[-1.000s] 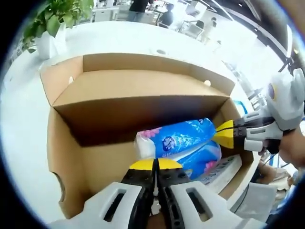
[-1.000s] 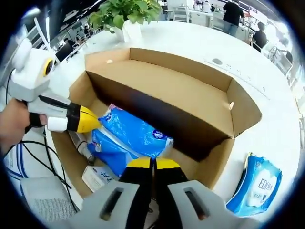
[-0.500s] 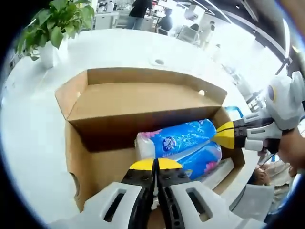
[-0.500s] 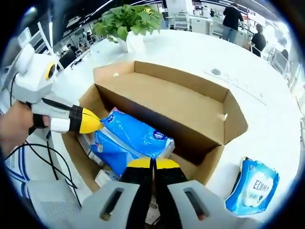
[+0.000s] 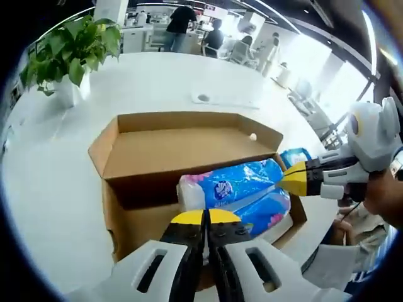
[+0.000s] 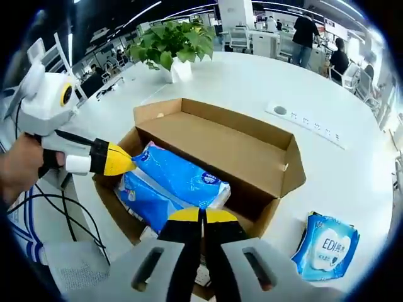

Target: Operate the shoe box by opening the lid, removing the specified soft item, and placing it in the target area until the item is outside and the box remains undamaged.

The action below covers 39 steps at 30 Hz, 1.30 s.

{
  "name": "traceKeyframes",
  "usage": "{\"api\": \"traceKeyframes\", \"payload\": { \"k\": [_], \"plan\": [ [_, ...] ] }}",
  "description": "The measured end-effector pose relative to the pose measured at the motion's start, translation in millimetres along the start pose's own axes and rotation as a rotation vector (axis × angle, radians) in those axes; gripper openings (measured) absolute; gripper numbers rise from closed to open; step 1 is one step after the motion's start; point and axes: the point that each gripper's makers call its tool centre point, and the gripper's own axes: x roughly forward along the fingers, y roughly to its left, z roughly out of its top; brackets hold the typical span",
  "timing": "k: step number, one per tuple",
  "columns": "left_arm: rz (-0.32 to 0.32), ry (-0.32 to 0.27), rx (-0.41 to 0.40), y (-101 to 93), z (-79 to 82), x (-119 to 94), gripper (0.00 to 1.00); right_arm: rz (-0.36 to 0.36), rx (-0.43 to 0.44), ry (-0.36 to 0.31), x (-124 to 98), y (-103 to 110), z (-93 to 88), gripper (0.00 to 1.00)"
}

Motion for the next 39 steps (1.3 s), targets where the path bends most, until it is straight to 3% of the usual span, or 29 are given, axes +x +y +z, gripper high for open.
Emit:
{"api": "traceKeyframes", "payload": {
  "k": [14, 25, 39],
  "plan": [
    [-0.038, -0.021, 0.049, -34.2, 10.0, -18, 0.00, -0.036, 0.023, -0.049, -37, -8, 3.1, 0.00],
    [-0.084, -0.020, 0.100, -73.3, 23.4, -16, 0.00, -0.085, 0.065, -0.081, -68, -35, -3.2, 0.00],
    [-0.141, 0.014, 0.175, -130.8, 23.2, 3, 0.00, -0.145, 0.113, -0.098, -105, -79, -27.2, 0.00]
  ]
}}
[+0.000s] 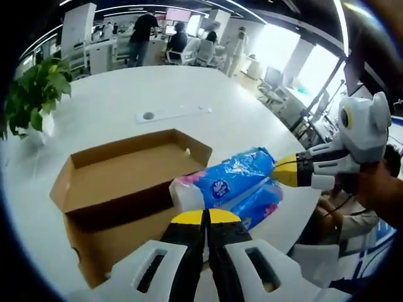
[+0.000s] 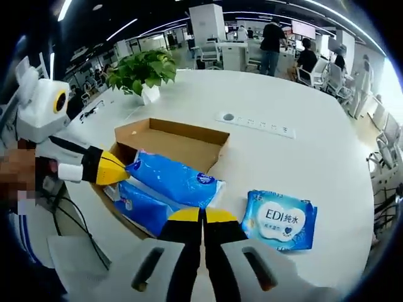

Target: Operate the shoe box by opening the lid, removing the specified soft item, and placing it in the target area until the item is outside and the box remains undamaged.

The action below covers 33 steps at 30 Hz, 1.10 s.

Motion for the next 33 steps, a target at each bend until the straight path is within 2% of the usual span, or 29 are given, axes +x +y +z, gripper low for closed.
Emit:
{"api": "traceKeyframes", "payload": {
  "k": [13, 20, 33],
  "plan": [
    [-0.044, 0.014, 0.046, -41.7, 10.8, 21, 0.00, -0.042, 0.034, -0.015, -22, -41, -10.7, 0.00],
    [-0.076, 0.027, 0.065, -67.1, 15.8, 39, 0.00, -0.065, 0.058, -0.013, -31, -67, -22.2, 0.00],
    [-0.118, 0.057, 0.094, -102.8, 22.3, 72, 0.00, -0.096, 0.102, -0.010, -41, -113, -38.4, 0.00]
  ]
}}
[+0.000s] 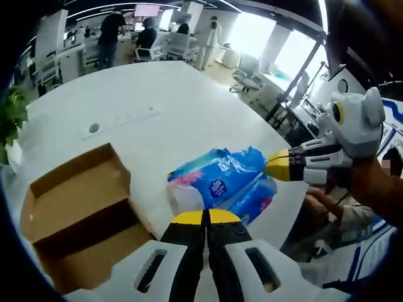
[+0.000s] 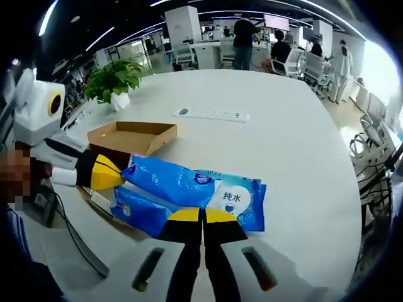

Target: Operate the shoe box by opening the lid, removing the specified soft item, and placing it in the target area until the item is outside and the box remains undamaged.

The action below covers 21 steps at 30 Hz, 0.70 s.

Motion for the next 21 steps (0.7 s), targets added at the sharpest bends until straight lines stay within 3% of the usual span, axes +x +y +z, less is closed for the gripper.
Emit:
{"api": "traceKeyframes", "payload": {
  "k": [21],
  "plan": [
    [-0.036, 0.028, 0.026, -50.8, 17.9, 56, 0.00, -0.031, 0.035, 0.006, -11, -72, -15.0, 0.00]
  ]
}}
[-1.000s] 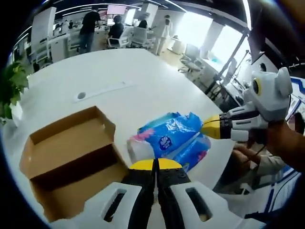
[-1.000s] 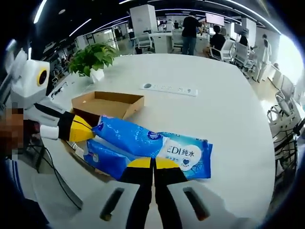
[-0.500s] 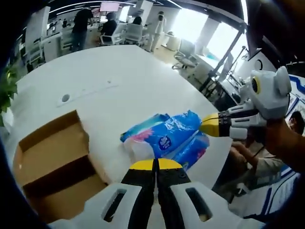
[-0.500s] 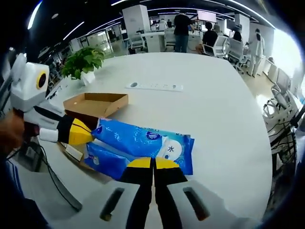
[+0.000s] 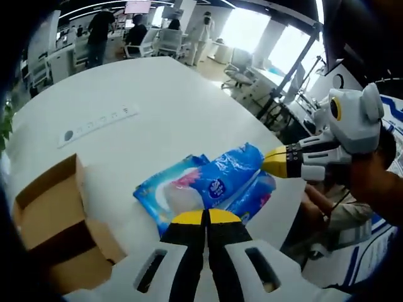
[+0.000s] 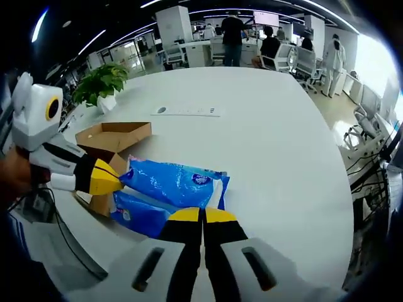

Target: Operate the shoe box by opening the lid, removing the specified soft item, and placing it in the target area until the item is outside and the box remains undamaged.

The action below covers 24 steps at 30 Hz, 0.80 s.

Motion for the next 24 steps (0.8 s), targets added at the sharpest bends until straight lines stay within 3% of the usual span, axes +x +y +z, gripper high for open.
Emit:
{"api": "traceKeyframes", "payload": {
  "k": [11, 24],
  "plan": [
    [-0.010, 0.004, 0.000, -23.3, 11.4, 22, 0.00, -0.010, 0.008, -0.002, -6, -35, -0.3, 0.00],
    [-0.029, 0.007, -0.033, -34.9, 21.9, 53, 0.00, -0.017, 0.017, 0.012, -3, -68, -2.3, 0.00]
  ]
}}
